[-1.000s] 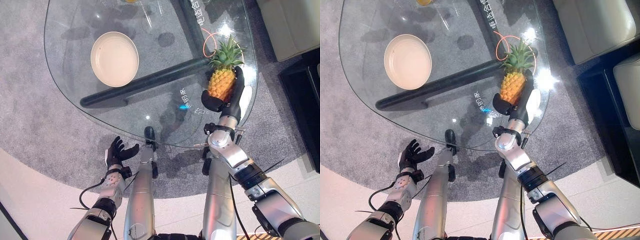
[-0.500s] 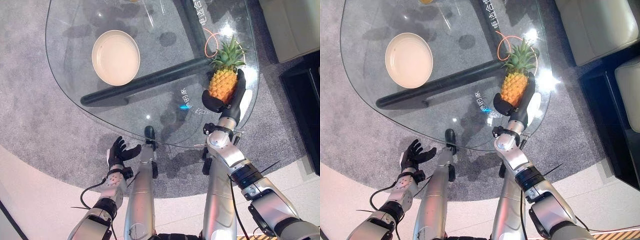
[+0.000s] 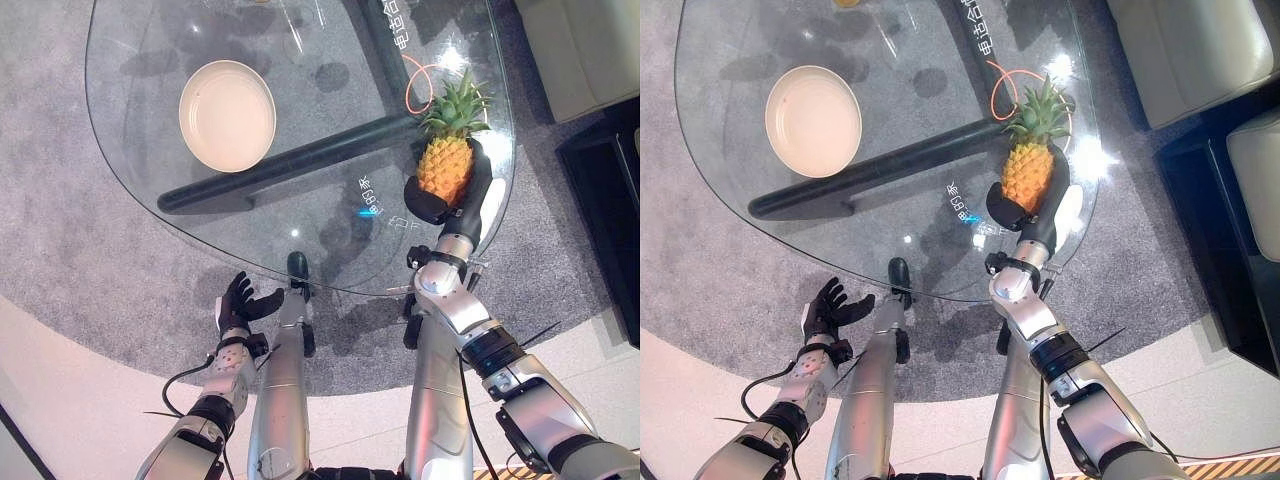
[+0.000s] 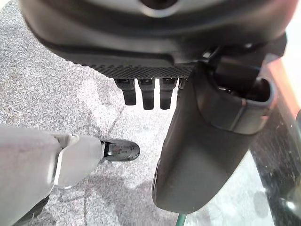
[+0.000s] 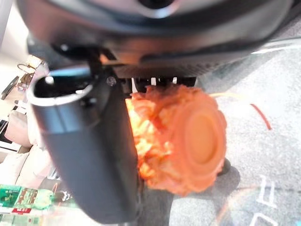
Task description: Pick up the fruit to the plate
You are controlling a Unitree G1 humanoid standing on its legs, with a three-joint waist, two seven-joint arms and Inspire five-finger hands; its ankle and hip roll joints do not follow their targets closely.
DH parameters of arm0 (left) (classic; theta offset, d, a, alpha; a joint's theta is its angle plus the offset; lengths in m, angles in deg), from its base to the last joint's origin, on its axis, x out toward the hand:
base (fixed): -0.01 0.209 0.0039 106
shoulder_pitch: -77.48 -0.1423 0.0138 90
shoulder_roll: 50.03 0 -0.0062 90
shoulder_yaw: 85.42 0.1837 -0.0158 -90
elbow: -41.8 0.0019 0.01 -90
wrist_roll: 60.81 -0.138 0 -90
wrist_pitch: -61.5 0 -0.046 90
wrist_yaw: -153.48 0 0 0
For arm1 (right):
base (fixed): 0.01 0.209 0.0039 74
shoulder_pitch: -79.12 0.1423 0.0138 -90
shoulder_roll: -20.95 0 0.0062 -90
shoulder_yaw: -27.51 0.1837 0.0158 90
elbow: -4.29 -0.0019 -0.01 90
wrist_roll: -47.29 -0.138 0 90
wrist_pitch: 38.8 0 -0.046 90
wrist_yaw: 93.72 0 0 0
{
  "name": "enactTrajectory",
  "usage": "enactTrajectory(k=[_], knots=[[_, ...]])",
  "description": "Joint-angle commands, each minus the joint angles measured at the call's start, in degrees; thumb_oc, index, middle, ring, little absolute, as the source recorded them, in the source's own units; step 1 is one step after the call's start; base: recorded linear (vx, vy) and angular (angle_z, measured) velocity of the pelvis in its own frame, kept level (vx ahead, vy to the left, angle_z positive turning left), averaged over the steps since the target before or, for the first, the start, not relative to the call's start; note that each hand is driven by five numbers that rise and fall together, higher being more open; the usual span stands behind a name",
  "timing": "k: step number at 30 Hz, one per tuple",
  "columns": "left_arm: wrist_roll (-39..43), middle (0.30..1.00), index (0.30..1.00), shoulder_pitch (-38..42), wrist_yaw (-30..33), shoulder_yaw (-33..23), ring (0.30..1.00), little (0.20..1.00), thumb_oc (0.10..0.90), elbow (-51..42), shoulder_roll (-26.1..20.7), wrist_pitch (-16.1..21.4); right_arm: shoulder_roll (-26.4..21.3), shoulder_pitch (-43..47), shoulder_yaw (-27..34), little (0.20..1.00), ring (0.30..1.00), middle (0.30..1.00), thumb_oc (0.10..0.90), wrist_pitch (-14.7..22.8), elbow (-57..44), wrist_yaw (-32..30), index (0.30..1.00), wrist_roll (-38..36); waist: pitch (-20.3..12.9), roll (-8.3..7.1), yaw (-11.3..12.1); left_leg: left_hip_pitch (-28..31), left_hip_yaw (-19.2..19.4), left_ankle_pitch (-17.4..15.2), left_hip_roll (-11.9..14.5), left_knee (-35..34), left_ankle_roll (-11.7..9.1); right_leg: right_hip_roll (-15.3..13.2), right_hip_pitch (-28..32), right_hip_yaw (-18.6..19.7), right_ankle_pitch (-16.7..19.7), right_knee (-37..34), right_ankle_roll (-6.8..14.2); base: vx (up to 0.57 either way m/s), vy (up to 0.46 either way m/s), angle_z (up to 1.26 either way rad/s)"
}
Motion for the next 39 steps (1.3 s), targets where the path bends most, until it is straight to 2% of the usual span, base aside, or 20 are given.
enactTrajectory(k=[1, 9, 13, 19, 21, 24, 25, 31, 35, 39], knots=[[0.61, 0.9, 0.9, -0.41, 2.16, -0.82, 0.9, 0.9, 0.8, 0.67, -1.22, 1.84, -0.66, -2.84, 0.36, 0.2, 0.3, 0.3, 0.1, -5.23, 5.61, 3.24, 0.3, -3.57, -0.79, 2.26, 1.38, -1.89, 0.58, -5.29, -3.88, 6.09, 1.86, 2.56, 0.7, -3.35, 7.21, -9.17, -1.03, 0.0, 0.0, 0.0], [4.03, 0.9, 0.9, -0.31, 1.64, -1.45, 0.9, 0.9, 0.8, 0.0, -0.93, 2.67, -1.07, -2.12, 0.48, 0.2, 0.3, 0.3, 0.1, -5.48, 6.65, 3.93, 0.3, -3.14, -0.79, 2.34, 1.52, -1.52, 0.53, -5.33, -3.99, 5.92, 1.85, 2.53, 1.12, -3.48, 7.14, -9.35, -1.07, 0.0, 0.0, 0.0], [15.23, 0.9, 0.9, -0.76, 0.14, -4.31, 0.9, 0.9, 0.8, -0.63, -0.08, 4.94, -1.14, -2.29, 0.46, 0.2, 0.3, 0.3, 0.1, -4.73, 5.7, 3.49, 0.3, 0.14, -0.79, 2.34, 1.53, -1.15, 0.31, -5.41, -4.09, 5.7, 1.91, 2.5, 1.37, -3.41, 6.91, -9.29, -0.94, 0.0, 0.0, 0.0], [24.28, 0.9, 0.9, -0.54, 0.32, -9.54, 0.9, 0.9, 0.8, -1.51, 0.0, 8.33, -1.77, -1.73, 0.76, 0.2, 0.3, 0.3, 0.1, -4.4, 3.23, 1.99, 0.3, 6.52, -0.79, 2.26, 1.62, -0.7, 0.06, -5.65, -4.27, 5.82, 1.9, 2.27, 1.75, -3.5, 6.38, -8.79, -0.79, 0.0, 0.0, 0.0], [26.55, 0.9, 0.9, 0.23, 2.05, -12.22, 0.9, 0.9, 0.8, -2.18, -0.6, 11.26, -3.15, -1.16, 0.6, 0.2, 0.3, 0.3, 0.1, -5.34, 0.59, 0.49, 0.3, 9.91, -0.79, 2.41, 1.58, -0.39, 0.1, -5.56, -4.38, 5.51, 1.95, 2.2, 1.86, -3.45, 6.14, -8.77, -0.78, 0.0, 0.0, 0.0], [27.61, 0.9, 0.9, 0.48, 3.86, -14.16, 0.9, 0.9, 0.8, -3.37, -1.18, 12.58, -4.02, -1.22, 0.78, 0.2, 0.3, 0.3, 0.1, -6.56, -2.0, -0.28, 0.3, 12.47, -0.79, 2.48, 1.5, -0.08, 0.12, -5.58, -4.37, 5.26, 1.94, 2.15, 2.01, -3.33, 5.96, -8.77, -0.69, -0.01, 0.02, 0.02], [28.76, 0.9, 0.9, 0.9, 4.93, -16.08, 0.9, 0.9, 0.8, -4.09, -1.89, 14.37, -4.8, -1.03, 0.88, 0.2, 0.3, 0.3, 0.1, -7.12, -3.79, -1.19, 0.3, 15.41, -0.79, 2.51, 1.43, 0.1, 0.19, -5.62, -4.33, 5.14, 1.93, 2.18, 2.09, -3.25, 5.72, -8.7, -0.68, -0.01, 0.029, 0.03], [29.43, 0.9, 0.9, 3.6, 7.51, -20.26, 0.9, 0.9, 0.8, -6.84, -4.19, 19.52, -7.26, 0.2, 0.68, 0.2, 0.3, 0.3, 0.1, -8.26, -8.58, -2.73, 0.3, 23.49, -0.79, 2.49, 1.12, -0.17, 0.44, -5.76, -4.15, 5.31, 1.85, 2.38, 1.67, -2.77, 5.03, -8.26, -0.75, -0.01, 0.012, 0.01], [29.15, 0.9, 0.9, 4.45, 8.82, -21.95, 0.9, 0.9, 0.8, -9.99, -5.05, 23.14, -8.74, 0.01, 1.22, 0.2, 0.3, 0.3, 0.1, -7.3, -11.31, -3.26, 0.3, 28.11, -0.79, 2.37, 1.02, -0.22, 0.6, -5.8, -4.04, 4.99, 1.88, 2.52, 1.67, -2.74, 4.8, -8.42, -0.73, 0.0, 0.0, 0.0], [25.42, 0.9, 0.9, 5.28, 10.59, -22.48, 0.9, 0.9, 0.8, -13.34, -6.02, 26.16, -10.08, 0.19, 1.35, 0.2, 0.3, 0.3, 0.1, -5.85, -12.76, -3.73, 0.3, 32.04, -0.79, 2.23, 1.04, -0.36, 0.63, -5.95, -3.92, 5.05, 1.83, 2.53, 1.74, -2.75, 4.59, -8.52, -0.74, 0.0, 0.0, 0.0]])
